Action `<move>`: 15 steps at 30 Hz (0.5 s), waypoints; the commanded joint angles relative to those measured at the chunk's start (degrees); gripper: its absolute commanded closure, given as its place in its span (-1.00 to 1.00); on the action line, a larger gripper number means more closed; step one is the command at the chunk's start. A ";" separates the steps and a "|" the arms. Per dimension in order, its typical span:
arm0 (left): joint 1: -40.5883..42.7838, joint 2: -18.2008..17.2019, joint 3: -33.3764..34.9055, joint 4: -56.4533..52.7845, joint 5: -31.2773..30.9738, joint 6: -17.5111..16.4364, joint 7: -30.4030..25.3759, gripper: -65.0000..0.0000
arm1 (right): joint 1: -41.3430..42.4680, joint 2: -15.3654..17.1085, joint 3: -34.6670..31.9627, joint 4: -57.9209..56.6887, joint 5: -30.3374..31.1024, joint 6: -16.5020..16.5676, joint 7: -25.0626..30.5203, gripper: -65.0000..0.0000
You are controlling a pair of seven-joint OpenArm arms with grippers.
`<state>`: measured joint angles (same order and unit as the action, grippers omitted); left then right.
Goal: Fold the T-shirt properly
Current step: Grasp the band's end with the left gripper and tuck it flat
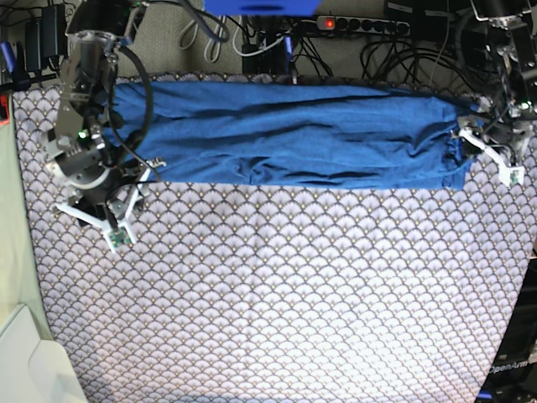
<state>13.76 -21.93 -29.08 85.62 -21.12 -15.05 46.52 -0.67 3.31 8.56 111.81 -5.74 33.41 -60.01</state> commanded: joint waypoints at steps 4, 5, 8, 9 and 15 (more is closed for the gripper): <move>-0.53 -0.88 -0.06 0.75 -0.55 -0.12 -0.76 -0.53 | 0.71 0.34 0.01 0.85 0.07 0.22 0.89 0.07; -0.53 -0.88 -0.06 0.75 -0.55 -0.12 -0.76 -0.54 | 0.71 0.34 0.01 0.85 0.07 0.22 0.89 0.07; -1.06 -0.79 -0.06 0.66 -0.55 -0.12 -0.76 -0.54 | 0.71 0.34 0.01 0.85 0.07 0.22 0.89 0.07; -1.41 -0.79 -0.06 0.66 -0.55 -0.12 -0.76 -0.54 | 0.71 0.34 0.01 0.85 0.07 0.22 0.89 0.07; -1.76 1.32 -0.33 -1.27 0.07 -5.57 -0.59 -0.54 | 0.71 0.34 0.01 0.85 0.07 0.22 0.89 0.07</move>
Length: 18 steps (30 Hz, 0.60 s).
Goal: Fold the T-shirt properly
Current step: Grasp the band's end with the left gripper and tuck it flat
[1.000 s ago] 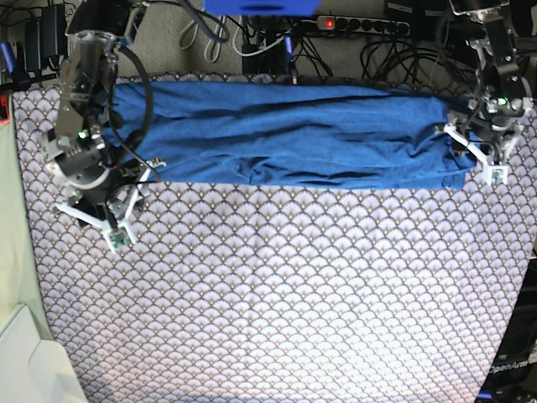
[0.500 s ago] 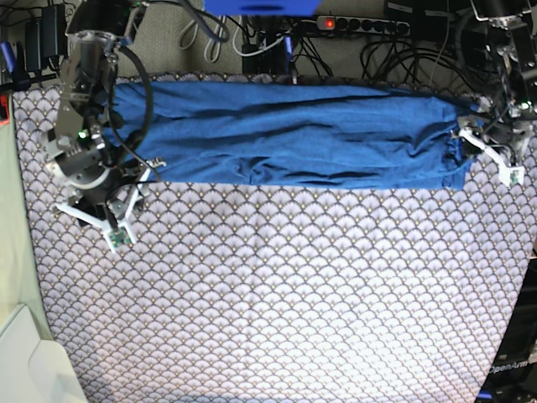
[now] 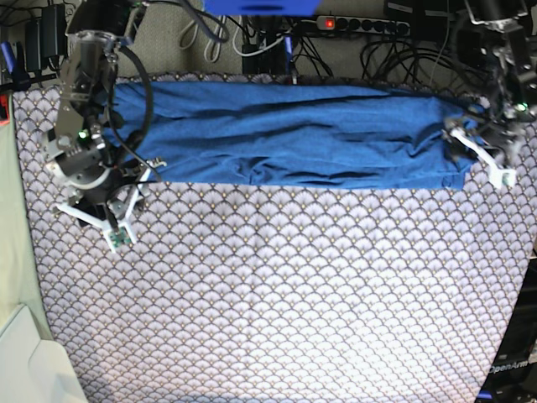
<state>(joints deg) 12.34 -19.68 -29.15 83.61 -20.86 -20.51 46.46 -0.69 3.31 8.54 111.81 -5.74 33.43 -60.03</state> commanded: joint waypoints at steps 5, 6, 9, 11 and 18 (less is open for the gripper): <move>-0.34 0.12 -0.26 -2.08 -0.19 -0.45 -0.70 -0.54 | 0.82 0.42 0.04 0.85 0.07 0.20 0.91 0.07; -0.34 0.12 -0.35 -2.25 -0.19 -0.72 -0.79 -0.54 | 0.82 0.42 0.04 0.85 0.07 0.20 0.91 0.07; -0.34 0.12 -0.35 -2.25 -0.19 -0.63 -0.79 -0.54 | 0.91 0.42 0.04 0.85 0.07 0.20 0.91 0.07; -0.34 0.03 -0.35 -2.25 -0.19 -0.63 -0.79 -0.54 | 1.00 0.42 0.04 0.85 0.07 0.20 0.91 0.07; -0.16 0.12 0.00 -3.04 -0.19 -0.98 -0.70 -0.38 | 1.17 0.42 0.04 0.85 0.07 0.20 0.91 0.07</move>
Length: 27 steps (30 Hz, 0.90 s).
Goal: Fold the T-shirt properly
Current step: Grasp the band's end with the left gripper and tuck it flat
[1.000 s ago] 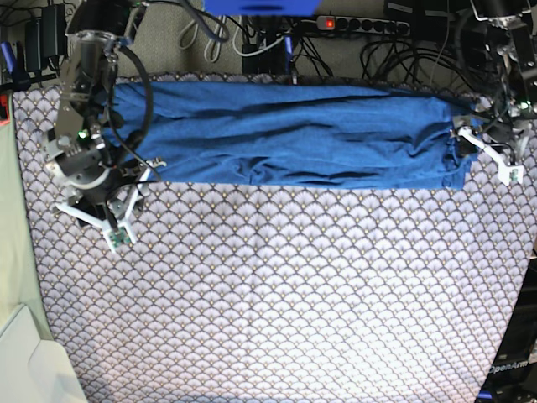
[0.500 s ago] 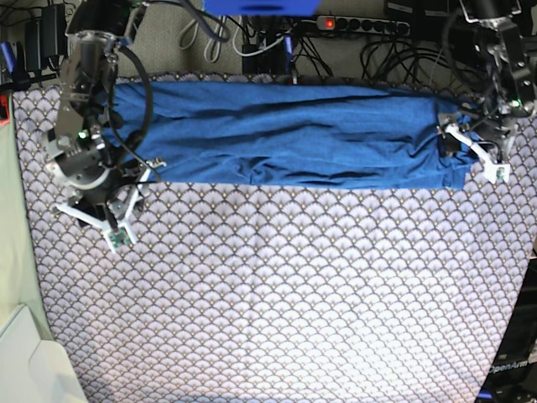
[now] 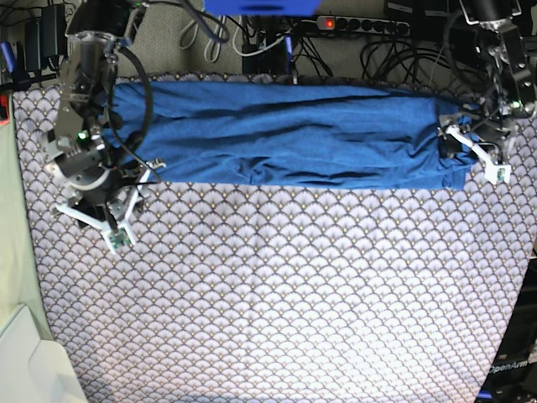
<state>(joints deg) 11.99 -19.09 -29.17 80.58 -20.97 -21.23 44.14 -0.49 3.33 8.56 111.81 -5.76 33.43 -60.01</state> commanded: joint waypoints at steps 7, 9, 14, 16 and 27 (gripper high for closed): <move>-1.48 -0.91 0.03 -6.07 -0.08 -0.35 1.62 0.73 | 0.80 0.40 0.01 0.85 0.09 0.20 0.89 0.07; -1.48 -0.91 0.03 -5.54 -0.17 -0.35 1.71 0.98 | 0.80 0.40 0.01 0.85 0.09 0.20 0.89 0.07; -1.13 -0.64 -0.24 0.70 -0.08 0.00 2.23 0.99 | 0.80 0.40 0.01 0.85 0.09 0.20 0.89 0.07; -1.04 -0.56 -0.24 4.04 -0.08 0.18 2.32 0.99 | 0.80 0.40 0.01 0.85 0.09 0.20 0.89 0.07; -0.25 -0.20 0.03 18.28 2.20 3.26 9.88 0.99 | 0.71 0.40 0.01 0.85 0.09 0.20 0.89 0.07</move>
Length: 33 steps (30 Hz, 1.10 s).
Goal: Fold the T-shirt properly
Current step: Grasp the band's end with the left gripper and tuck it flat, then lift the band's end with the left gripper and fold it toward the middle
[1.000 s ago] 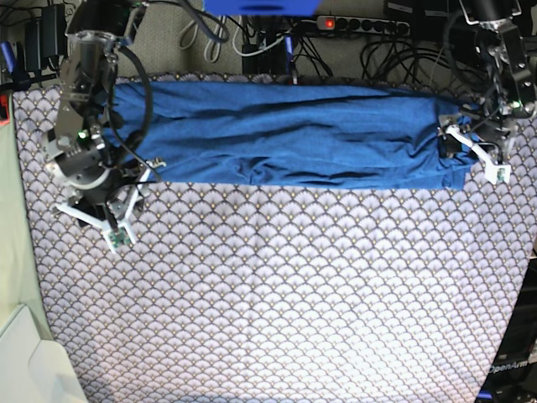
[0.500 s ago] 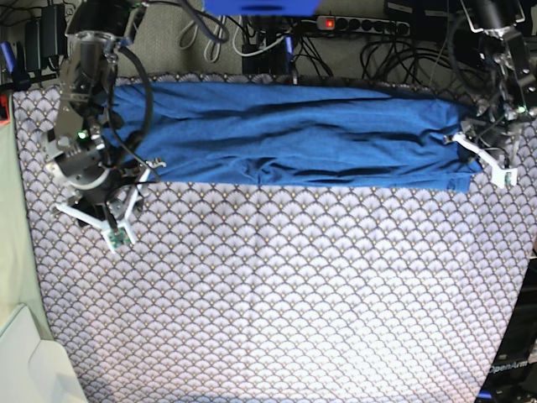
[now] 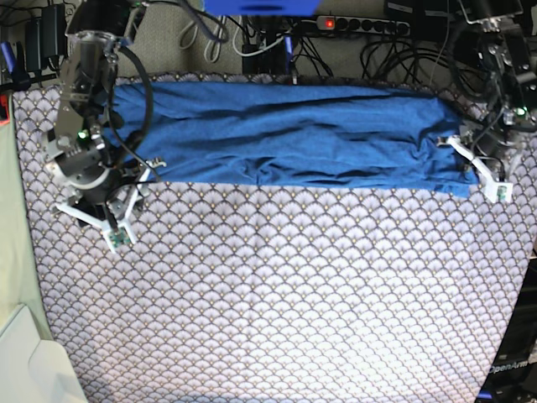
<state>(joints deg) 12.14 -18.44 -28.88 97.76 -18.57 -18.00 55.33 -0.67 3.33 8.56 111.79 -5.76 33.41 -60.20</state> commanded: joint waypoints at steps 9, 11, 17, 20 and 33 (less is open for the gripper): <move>2.23 13.21 0.88 16.13 21.42 8.46 -1.05 0.99 | 0.89 0.23 0.01 0.87 0.09 0.22 1.08 0.07; 2.14 15.49 4.66 16.13 28.81 8.90 -1.13 0.99 | 0.89 0.23 0.01 0.87 0.09 0.22 1.08 0.07; 2.23 21.21 17.15 16.05 44.28 8.99 -1.13 0.99 | 0.97 0.05 0.01 0.87 0.09 0.22 1.08 0.07; 2.23 24.28 21.63 16.05 49.47 8.99 -1.13 0.99 | 1.06 -0.04 0.01 0.87 0.09 0.22 1.08 0.07; 8.83 27.44 43.61 15.61 63.18 36.68 -0.87 0.99 | 0.89 -0.04 0.01 0.87 0.09 0.22 1.00 0.07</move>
<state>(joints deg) 21.39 8.62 14.83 112.49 43.22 18.15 55.55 -0.51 3.01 8.49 111.81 -5.74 33.41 -60.18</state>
